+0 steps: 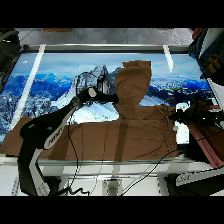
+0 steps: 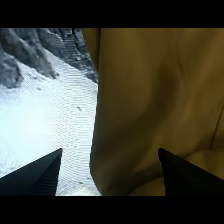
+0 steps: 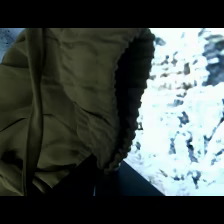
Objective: Fold the clothes and pants, and hang the long-sleeved shirts on hangers.
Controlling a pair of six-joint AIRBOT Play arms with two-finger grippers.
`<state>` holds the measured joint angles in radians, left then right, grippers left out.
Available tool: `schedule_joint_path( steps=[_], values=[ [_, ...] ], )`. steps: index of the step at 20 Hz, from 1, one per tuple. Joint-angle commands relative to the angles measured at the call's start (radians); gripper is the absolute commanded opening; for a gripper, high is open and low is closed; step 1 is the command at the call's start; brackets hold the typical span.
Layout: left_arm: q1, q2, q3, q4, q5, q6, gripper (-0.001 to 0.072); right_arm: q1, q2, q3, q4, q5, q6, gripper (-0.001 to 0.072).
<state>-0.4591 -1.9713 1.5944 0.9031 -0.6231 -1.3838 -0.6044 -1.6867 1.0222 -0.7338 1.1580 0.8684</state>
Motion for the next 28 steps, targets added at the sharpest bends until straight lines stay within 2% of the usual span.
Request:
schedule_joint_path(
  steps=[1,3,4,5,6,8,9,10,11,14,19,20,24,26,28],
  values=[
    [-0.027,-0.032,0.009,-0.015,0.064,-0.004,0.0638,0.001,-0.001,0.001,0.001,0.001,0.001,0.0033],
    [-0.047,-0.039,0.009,-0.026,0.183,-0.004,0.0636,0.001,-0.001,0.001,0.001,0.001,0.001,0.0032],
    [-0.059,-0.041,0.009,-0.026,0.228,-0.004,0.0589,0.001,-0.001,0.001,0.001,0.001,0.001,0.0032],
    [-0.072,-0.045,0.01,-0.026,0.259,-0.004,0.0491,0.001,-0.001,0.001,0.001,0.001,0.001,0.0032],
    [-0.086,-0.051,0.01,-0.026,0.275,-0.004,0.0465,0.001,-0.001,0.001,0.001,0.002,0.001,0.0032],
    [-0.107,-0.056,0.011,-0.044,0.289,-0.007,0.046,0.001,0.0,0.001,0.001,0.003,0.001,0.0032],
    [-0.113,-0.056,0.013,-0.043,0.302,-0.006,0.0378,0.001,0.0,0.001,0.001,0.008,0.002,0.0033],
    [-0.113,-0.056,0.02,-0.043,0.311,0.001,0.0117,0.001,0.0,0.001,0.001,0.014,0.002,0.0032],
    [-0.11,-0.055,0.031,-0.04,0.33,0.009,0.0013,0.001,0.0,0.001,0.001,0.025,0.001,0.0032],
    [-0.084,-0.021,0.09,0.034,0.373,0.1,0.0014,0.001,0.001,0.001,0.008,0.057,0.001,0.0032],
    [-0.055,0.177,0.113,0.412,0.327,0.121,0.0013,0.001,0.042,0.001,0.064,0.073,0.002,0.0031],
    [-0.066,0.222,0.113,0.455,0.283,0.121,0.0014,0.001,0.054,0.001,0.086,0.084,0.001,0.0031],
    [-0.159,0.311,0.113,0.466,0.018,0.129,0.0013,0.001,0.096,0.001,0.114,0.137,0.002,0.0031],
    [-0.245,0.307,0.112,0.465,-0.134,0.195,0.0013,0.001,0.103,0.001,0.113,0.165,0.002,0.0031],
    [-0.358,0.306,0.112,0.447,-0.284,0.225,0.0014,0.001,0.103,0.001,0.111,0.175,0.002,0.0031]
  ],
)
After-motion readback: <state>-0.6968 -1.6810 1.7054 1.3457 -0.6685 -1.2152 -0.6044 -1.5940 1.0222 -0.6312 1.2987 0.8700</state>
